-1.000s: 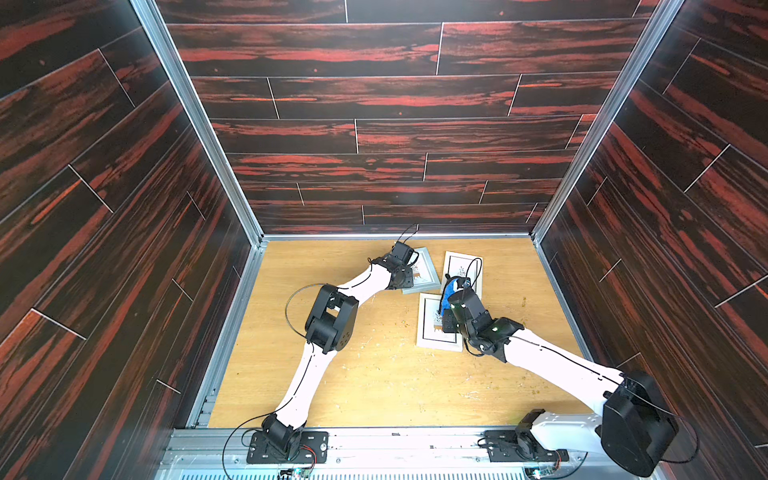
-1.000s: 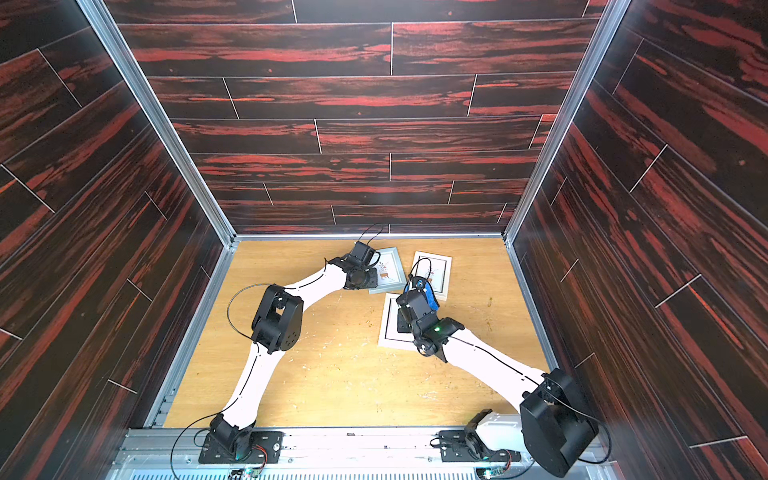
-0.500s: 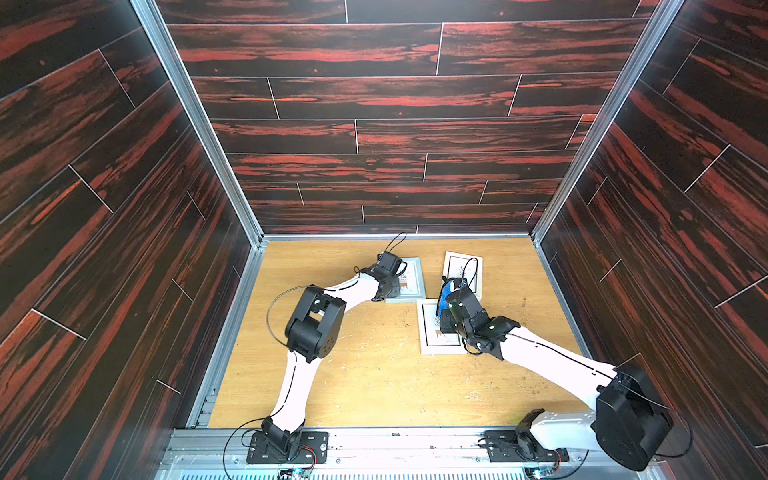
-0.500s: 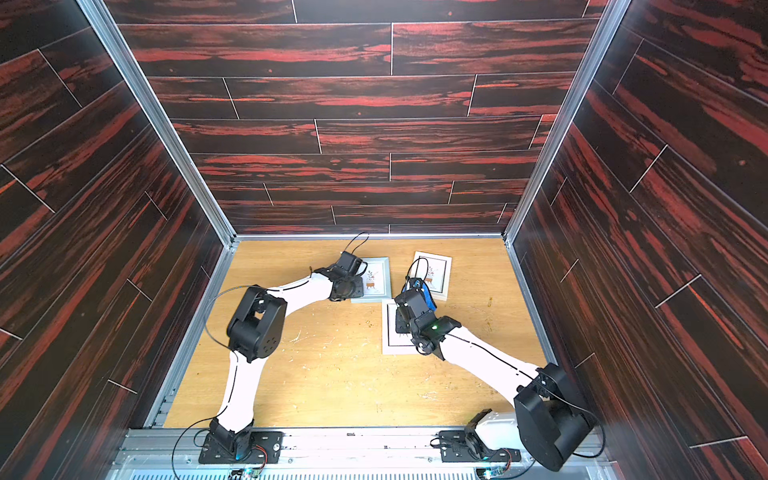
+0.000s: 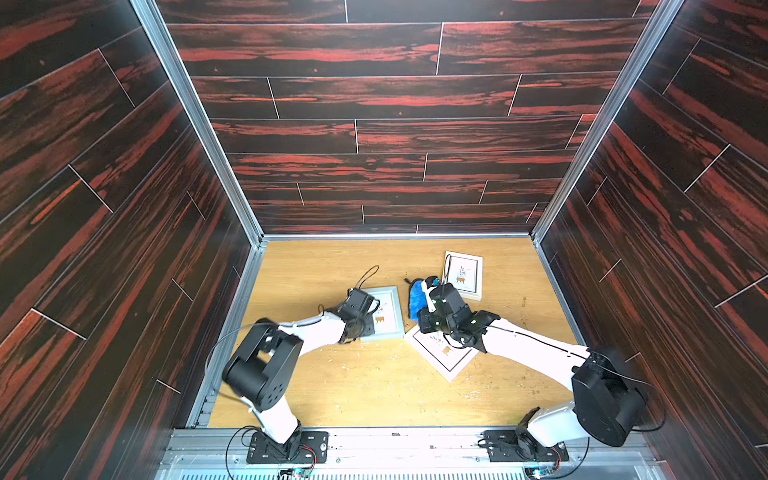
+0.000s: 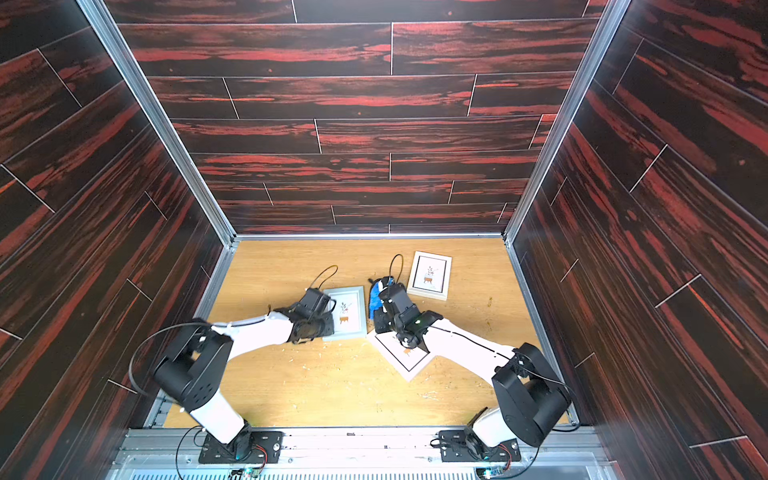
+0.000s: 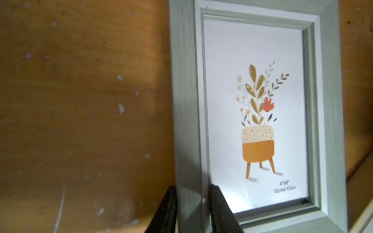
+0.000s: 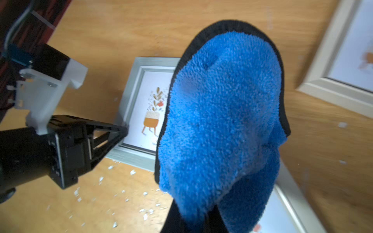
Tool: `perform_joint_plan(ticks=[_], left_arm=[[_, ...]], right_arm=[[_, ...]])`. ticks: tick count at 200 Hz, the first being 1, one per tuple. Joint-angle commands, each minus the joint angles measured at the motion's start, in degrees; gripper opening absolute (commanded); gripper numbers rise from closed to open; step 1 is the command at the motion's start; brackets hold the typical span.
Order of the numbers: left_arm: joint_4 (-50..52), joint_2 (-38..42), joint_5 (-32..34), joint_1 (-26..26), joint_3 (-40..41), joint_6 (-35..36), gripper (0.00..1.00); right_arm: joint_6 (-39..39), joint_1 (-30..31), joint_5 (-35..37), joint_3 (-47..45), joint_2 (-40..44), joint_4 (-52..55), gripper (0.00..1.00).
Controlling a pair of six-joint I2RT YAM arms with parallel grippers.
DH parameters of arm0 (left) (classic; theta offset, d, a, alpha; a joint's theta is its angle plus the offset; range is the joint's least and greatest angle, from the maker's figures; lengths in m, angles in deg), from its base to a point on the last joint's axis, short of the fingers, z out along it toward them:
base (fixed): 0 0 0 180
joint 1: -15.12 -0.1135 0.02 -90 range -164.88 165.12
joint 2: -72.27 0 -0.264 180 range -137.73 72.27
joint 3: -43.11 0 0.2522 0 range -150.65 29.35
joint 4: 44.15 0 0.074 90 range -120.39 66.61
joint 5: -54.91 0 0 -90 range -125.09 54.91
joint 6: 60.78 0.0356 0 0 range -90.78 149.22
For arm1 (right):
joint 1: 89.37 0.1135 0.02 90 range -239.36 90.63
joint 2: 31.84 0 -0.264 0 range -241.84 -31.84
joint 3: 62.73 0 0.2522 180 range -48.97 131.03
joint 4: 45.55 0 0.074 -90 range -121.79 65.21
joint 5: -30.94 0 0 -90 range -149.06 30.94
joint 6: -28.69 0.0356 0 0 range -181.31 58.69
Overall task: Wipe the picture frame with a cloth
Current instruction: Move the picture frame to the center of the board, then wipe the dirt from the picture frame.
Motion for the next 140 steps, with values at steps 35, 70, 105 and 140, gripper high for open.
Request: perform_joint_plan(ticks=[35,70,105,140], left_arm=[[-6.2,4.6,-5.6,4.4,8.6,-4.6,0.21],[-8.1,7.2,-5.5,4.8,12.4,-5.6,0.21],[-5.6,8.5,-4.4,5.6,12.9,-4.3,0.21],[-1.9,9.1,-1.8,5.8,12.6,-3.1,0.21]], right_arm=[[-0.5,4.4,-8.0,2.6,-3.9,-3.5,0.0],[3.4,6.1,-9.9,1.1,-6.8,-2.2,0.0],[6.3,5.5,-5.8,3.4,-13.0,0.7,0.0],[5.3,4.5,-2.3,11.8,-20.2,3.5,0.0]])
